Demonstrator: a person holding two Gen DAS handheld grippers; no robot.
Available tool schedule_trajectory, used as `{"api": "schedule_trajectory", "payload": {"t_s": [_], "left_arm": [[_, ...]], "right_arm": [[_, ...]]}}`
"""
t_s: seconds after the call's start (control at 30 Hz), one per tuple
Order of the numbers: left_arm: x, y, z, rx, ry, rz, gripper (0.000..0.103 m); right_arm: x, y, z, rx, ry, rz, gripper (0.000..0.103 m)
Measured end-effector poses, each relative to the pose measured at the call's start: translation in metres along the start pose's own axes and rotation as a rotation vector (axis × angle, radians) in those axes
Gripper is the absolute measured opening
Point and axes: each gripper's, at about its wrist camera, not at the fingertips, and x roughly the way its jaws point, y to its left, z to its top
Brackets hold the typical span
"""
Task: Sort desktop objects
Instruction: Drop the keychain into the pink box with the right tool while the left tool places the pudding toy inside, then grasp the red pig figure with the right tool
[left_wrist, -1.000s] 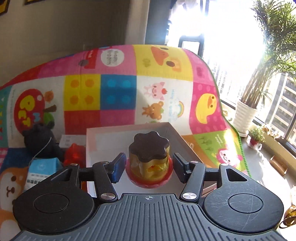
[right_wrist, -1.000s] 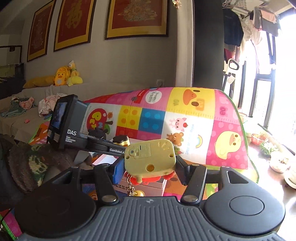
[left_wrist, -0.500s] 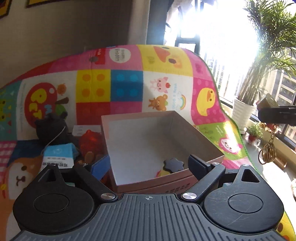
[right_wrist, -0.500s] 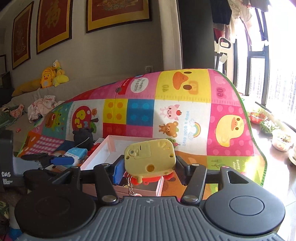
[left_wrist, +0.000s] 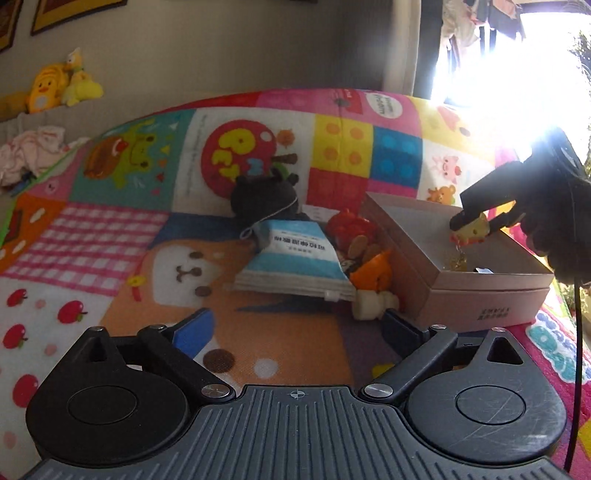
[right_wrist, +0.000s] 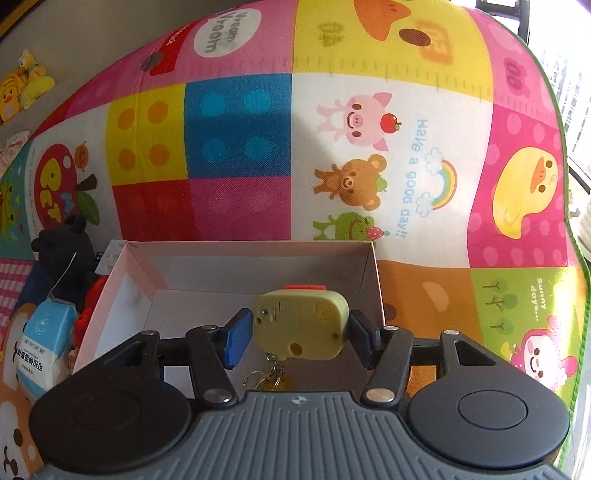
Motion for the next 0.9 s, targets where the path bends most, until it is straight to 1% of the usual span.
{"api": "schedule_trajectory", "payload": {"t_s": [0.03,0.07,0.13,0.17,0.27,0.37,0.4,0.47,0.53,0.57,0.63,0.73,0.8,0.9], "left_arm": [[0.001,0.001,-0.001,-0.011,-0.003,-0.007,0.100],[0.002,0.002,-0.001,-0.022,-0.004,-0.013,0.101],[0.005,0.004,-0.002,-0.041,0.002,-0.020,0.101],[0.006,0.004,-0.003,-0.046,0.007,-0.016,0.101],[0.009,0.007,-0.005,-0.055,0.017,-0.003,0.101],[0.007,0.010,-0.006,-0.069,0.011,-0.007,0.101],[0.007,0.010,-0.006,-0.070,0.010,-0.007,0.101],[0.006,0.011,-0.007,-0.074,0.013,-0.013,0.101],[0.006,0.012,-0.007,-0.079,0.012,-0.018,0.101],[0.006,0.013,-0.007,-0.084,0.010,-0.019,0.101],[0.006,0.016,-0.007,-0.098,0.010,-0.019,0.101],[0.007,0.018,-0.007,-0.111,0.017,-0.018,0.101],[0.005,0.016,-0.007,-0.100,0.012,-0.022,0.101],[0.002,0.011,-0.008,-0.069,0.002,-0.027,0.101]], "right_arm": [[-0.002,0.005,0.000,-0.015,-0.010,-0.019,0.060],[-0.006,0.010,-0.001,-0.031,-0.025,-0.032,0.060],[-0.023,0.029,-0.001,-0.094,-0.069,-0.015,0.062],[-0.029,0.038,-0.002,-0.116,-0.082,0.000,0.062],[-0.045,0.079,0.007,-0.197,-0.092,0.100,0.061],[-0.036,0.116,0.018,-0.236,-0.056,0.168,0.059],[-0.027,0.129,0.021,-0.244,-0.045,0.167,0.059],[-0.007,0.149,0.027,-0.268,-0.041,0.123,0.057],[0.016,0.161,0.032,-0.289,-0.025,0.070,0.046],[0.025,0.165,0.035,-0.291,-0.010,0.054,0.043],[0.043,0.170,0.039,-0.277,0.022,0.008,0.043],[0.051,0.179,0.039,-0.326,0.017,-0.037,0.043],[0.050,0.181,0.036,-0.346,0.017,-0.042,0.044],[0.042,0.181,0.030,-0.391,0.020,-0.008,0.044]]}}
